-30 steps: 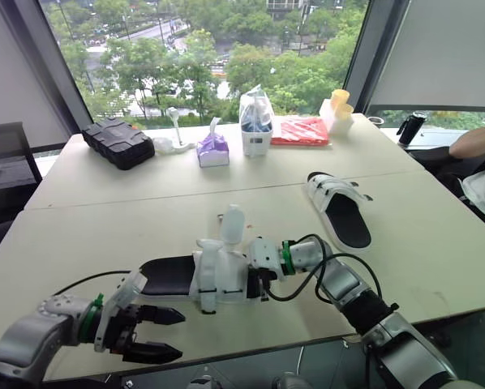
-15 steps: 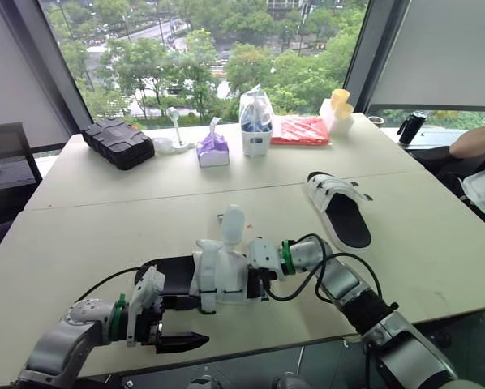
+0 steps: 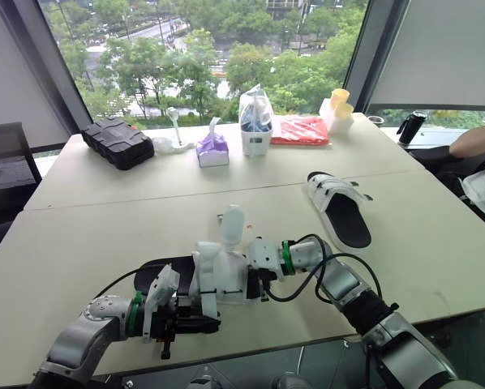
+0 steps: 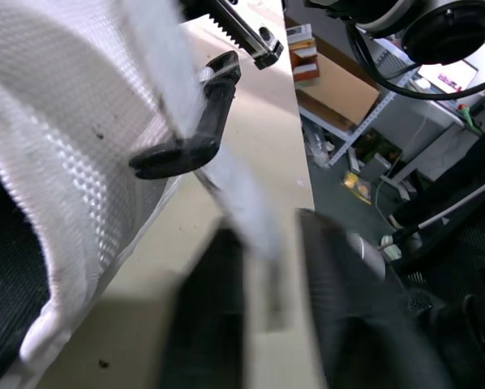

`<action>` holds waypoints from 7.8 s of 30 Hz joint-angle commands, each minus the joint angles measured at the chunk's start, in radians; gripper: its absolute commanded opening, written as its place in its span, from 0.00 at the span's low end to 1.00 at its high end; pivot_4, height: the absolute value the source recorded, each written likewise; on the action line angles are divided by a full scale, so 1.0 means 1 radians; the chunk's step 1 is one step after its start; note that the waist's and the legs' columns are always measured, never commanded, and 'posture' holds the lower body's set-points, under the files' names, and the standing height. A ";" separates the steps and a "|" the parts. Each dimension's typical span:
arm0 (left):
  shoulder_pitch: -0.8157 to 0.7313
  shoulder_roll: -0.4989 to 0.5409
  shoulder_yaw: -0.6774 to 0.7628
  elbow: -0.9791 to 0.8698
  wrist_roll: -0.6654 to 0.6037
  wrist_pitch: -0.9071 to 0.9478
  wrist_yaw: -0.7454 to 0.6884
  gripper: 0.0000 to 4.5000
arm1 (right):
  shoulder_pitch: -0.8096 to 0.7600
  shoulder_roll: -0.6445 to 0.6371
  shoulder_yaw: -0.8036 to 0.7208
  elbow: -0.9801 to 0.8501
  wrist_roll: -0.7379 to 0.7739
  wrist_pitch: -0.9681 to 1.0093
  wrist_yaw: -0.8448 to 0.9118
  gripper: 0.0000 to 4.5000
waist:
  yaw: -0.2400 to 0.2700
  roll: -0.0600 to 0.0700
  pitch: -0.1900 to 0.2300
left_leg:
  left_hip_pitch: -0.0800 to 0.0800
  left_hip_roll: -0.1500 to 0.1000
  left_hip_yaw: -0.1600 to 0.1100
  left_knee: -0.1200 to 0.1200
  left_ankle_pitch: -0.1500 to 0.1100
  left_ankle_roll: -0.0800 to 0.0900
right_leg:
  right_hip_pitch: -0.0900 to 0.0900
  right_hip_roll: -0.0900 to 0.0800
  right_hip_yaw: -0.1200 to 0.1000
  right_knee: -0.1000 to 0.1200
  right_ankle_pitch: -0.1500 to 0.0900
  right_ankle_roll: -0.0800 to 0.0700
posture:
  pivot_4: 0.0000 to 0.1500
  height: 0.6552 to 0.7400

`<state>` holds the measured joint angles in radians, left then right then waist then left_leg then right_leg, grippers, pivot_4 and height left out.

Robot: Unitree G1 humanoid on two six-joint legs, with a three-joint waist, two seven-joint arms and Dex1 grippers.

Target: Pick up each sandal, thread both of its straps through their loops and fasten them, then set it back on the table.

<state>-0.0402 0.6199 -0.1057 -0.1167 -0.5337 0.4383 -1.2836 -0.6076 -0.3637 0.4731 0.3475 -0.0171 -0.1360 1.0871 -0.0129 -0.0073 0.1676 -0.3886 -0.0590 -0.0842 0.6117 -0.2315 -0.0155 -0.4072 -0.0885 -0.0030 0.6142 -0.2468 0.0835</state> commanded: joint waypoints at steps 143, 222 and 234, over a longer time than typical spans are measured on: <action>-0.621 -0.245 0.265 0.512 -0.127 0.289 0.220 0.01 | 0.043 -0.043 0.044 0.048 -0.083 0.083 -0.013 0.00 | 0.001 -0.003 -0.001 | 0.001 0.002 0.000 0.005 0.001 -0.007 | 0.004 0.007 -0.002 0.005 0.002 0.004 | 1.00 1.00; -0.567 -0.200 0.053 0.779 0.231 -0.106 0.178 0.97 | 0.056 -0.039 0.045 0.025 -0.088 0.105 -0.017 0.00 | 0.001 0.000 -0.008 | 0.015 0.002 0.000 0.001 0.000 -0.007 | 0.017 0.005 -0.002 0.002 0.000 0.007 | 1.00 1.00; -0.576 -0.157 0.008 0.835 0.385 -0.311 0.210 0.97 | 0.049 -0.031 0.045 0.040 -0.089 0.099 -0.022 0.00 | 0.001 0.000 -0.008 | 0.015 0.002 0.000 0.001 0.000 -0.006 | 0.017 0.005 -0.002 0.002 -0.001 0.008 | 1.00 1.00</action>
<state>-0.6462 0.4470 -0.0526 0.6717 -0.2153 0.1331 -1.0758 -0.5908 -0.3708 0.4846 0.3101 -0.0389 -0.0873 1.0593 -0.0120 -0.0078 0.1596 -0.3740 -0.0571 -0.0841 0.6130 -0.2318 -0.0216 -0.3905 -0.0840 -0.0052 0.6161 -0.2475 0.0917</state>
